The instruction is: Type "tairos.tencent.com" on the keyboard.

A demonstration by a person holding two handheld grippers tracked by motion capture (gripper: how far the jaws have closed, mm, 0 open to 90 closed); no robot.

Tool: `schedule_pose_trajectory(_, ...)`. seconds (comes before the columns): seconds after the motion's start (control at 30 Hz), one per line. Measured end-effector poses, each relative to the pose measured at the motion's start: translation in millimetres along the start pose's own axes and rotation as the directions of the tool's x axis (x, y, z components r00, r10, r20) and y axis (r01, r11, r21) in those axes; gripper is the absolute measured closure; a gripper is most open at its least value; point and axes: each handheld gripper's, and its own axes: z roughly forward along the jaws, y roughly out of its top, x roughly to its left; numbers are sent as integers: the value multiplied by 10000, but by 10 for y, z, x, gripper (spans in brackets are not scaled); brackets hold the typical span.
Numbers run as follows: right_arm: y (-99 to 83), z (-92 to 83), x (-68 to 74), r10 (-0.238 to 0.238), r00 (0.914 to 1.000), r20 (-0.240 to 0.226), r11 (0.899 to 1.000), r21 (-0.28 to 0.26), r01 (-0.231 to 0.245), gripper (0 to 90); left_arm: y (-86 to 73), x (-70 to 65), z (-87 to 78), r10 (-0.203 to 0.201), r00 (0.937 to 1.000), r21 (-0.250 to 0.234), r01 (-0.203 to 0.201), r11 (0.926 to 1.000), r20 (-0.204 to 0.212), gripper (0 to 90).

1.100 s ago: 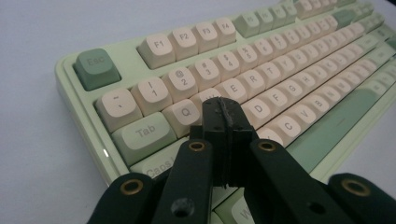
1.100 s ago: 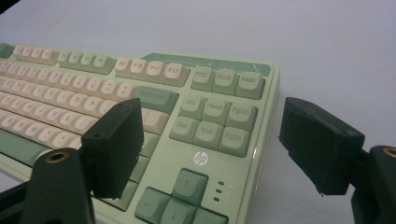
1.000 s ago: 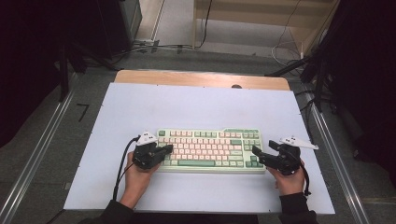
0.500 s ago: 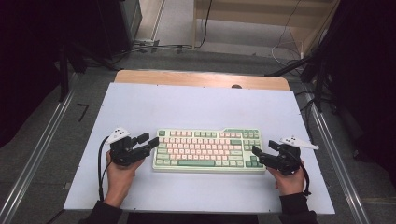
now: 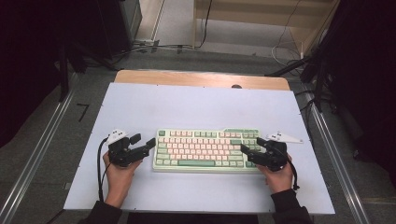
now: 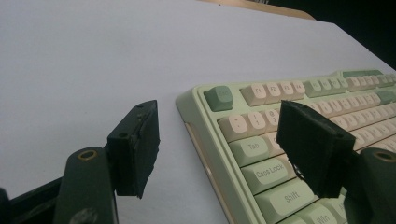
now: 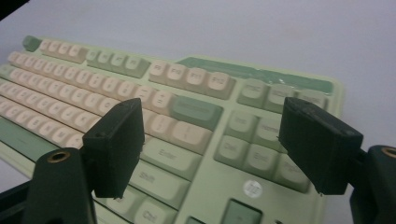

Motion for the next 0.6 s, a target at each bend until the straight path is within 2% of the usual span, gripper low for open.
schedule_pose_trajectory(0.2,57,126,144,-319,9986,-425,9994,148,326,222,1,6,-10,-71,10000,-53,71,10000,-39,307)
schedule_pose_trajectory(0.3,93,213,255,-569,9931,-1026,9980,222,594,305,-2,6,-18,-72,9999,-146,70,9999,-79,308)
schedule_pose_trajectory(0.33,93,213,255,-569,9931,-1026,9980,222,594,305,-2,6,-18,-72,9999,-146,70,9999,-79,308)
schedule_pose_trajectory(0.37,120,252,314,-710,9874,-1412,9968,266,755,382,-8,5,-15,-85,10000,-94,85,9999,-52,308)
schedule_pose_trajectory(0.47,160,322,409,-868,9734,-2119,9949,312,955,534,-13,1,-29,-76,10000,-89,76,9999,-61,309)
schedule_pose_trajectory(0.5,160,322,409,-868,9734,-2119,9949,312,955,534,-13,1,-29,-76,10000,-89,76,9999,-61,309)
schedule_pose_trajectory(0.53,170,354,441,-895,9695,-2281,9943,363,1003,598,-12,0,-32,-89,9999,-136,89,9999,-54,309)
schedule_pose_trajectory(0.57,178,427,513,-1027,9630,-2491,9920,457,1176,716,-10,-1,-32,-79,10000,-175,78,9998,-48,318)
schedule_pose_trajectory(0.6,181,460,552,-1151,9612,-2508,9895,567,1332,771,-11,-1,-27,-57,10000,-168,56,9998,-39,319)
